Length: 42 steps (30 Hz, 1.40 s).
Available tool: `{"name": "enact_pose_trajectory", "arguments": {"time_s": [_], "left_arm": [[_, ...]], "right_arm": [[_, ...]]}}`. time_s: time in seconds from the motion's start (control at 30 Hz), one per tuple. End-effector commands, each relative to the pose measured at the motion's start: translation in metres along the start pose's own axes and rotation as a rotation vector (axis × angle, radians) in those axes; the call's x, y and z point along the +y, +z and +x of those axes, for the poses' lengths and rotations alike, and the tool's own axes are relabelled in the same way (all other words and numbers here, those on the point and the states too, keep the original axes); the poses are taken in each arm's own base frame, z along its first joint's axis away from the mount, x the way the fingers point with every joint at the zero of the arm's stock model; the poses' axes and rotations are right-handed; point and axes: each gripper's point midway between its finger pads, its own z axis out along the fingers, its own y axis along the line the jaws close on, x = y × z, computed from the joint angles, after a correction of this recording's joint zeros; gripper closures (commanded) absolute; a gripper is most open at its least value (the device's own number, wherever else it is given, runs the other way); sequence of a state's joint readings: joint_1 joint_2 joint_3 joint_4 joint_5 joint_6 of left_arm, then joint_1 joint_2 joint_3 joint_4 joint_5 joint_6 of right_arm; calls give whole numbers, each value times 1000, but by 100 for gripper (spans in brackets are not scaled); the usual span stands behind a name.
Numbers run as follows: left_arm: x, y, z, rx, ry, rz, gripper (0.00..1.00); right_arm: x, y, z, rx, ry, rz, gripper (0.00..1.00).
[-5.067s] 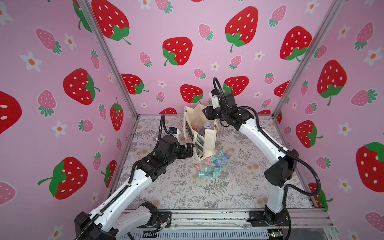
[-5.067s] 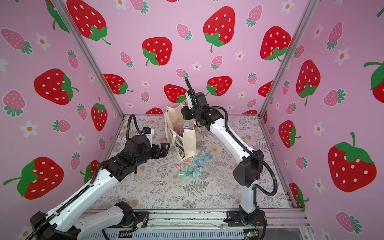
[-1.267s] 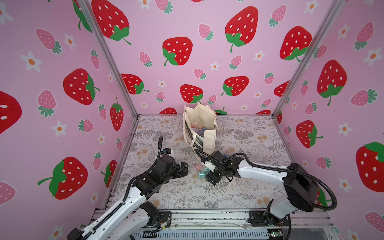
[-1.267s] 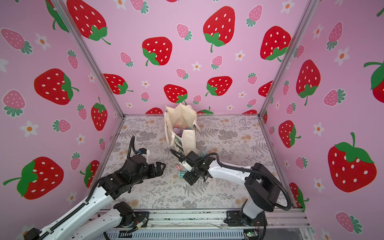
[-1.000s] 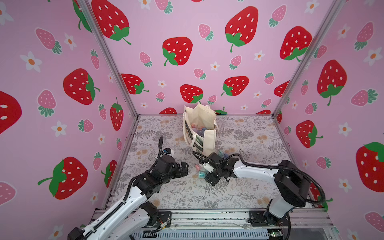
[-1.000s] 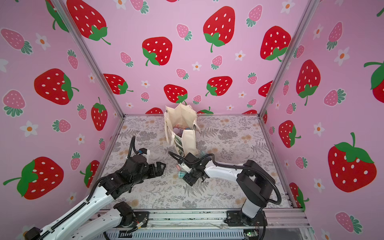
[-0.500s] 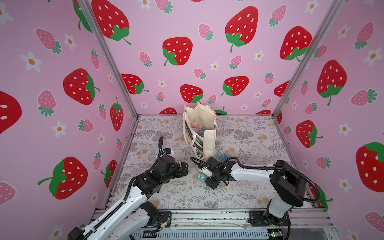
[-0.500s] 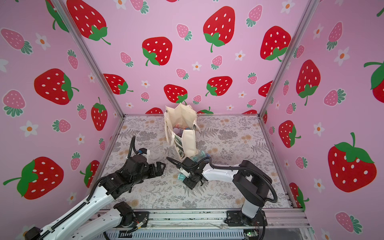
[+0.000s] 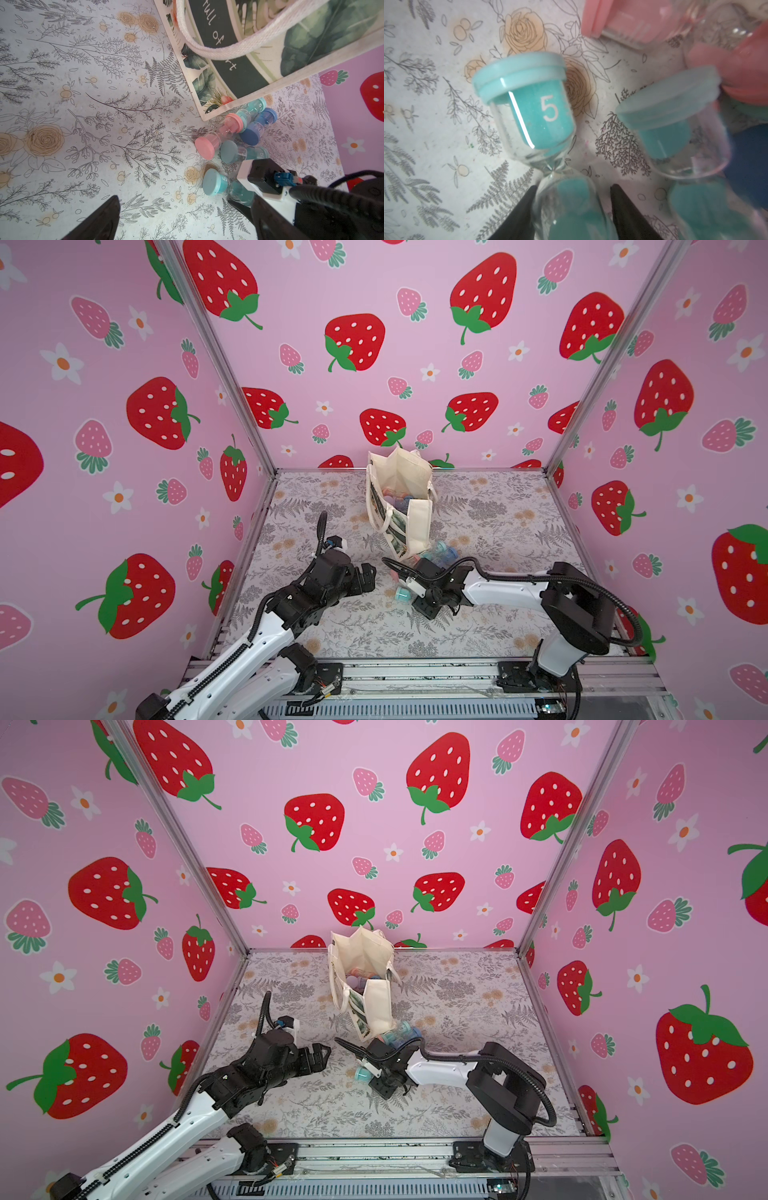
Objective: Put the hourglass into the canvas bag
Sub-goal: Pick up the hourglass from the center of the board.
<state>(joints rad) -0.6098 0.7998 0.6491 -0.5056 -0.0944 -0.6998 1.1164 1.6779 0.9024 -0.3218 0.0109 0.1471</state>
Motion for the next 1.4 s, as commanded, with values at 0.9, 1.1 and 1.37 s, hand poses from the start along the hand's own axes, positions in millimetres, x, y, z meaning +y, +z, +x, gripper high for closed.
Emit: {"name": "enact_pose_trajectory", "arguments": {"time_s": [0.9, 1.1, 1.37], "left_arm": [[-4, -18, -18, -78, 12, 5, 1], [-9, -27, -31, -113, 40, 7, 1], [-19, -46, -58, -174, 121, -11, 1]], "right_arm": [[6, -45, -33, -148, 19, -22, 60], [7, -74, -51, -226, 31, -32, 62], [0, -125, -81, -342, 53, -5, 63]]}}
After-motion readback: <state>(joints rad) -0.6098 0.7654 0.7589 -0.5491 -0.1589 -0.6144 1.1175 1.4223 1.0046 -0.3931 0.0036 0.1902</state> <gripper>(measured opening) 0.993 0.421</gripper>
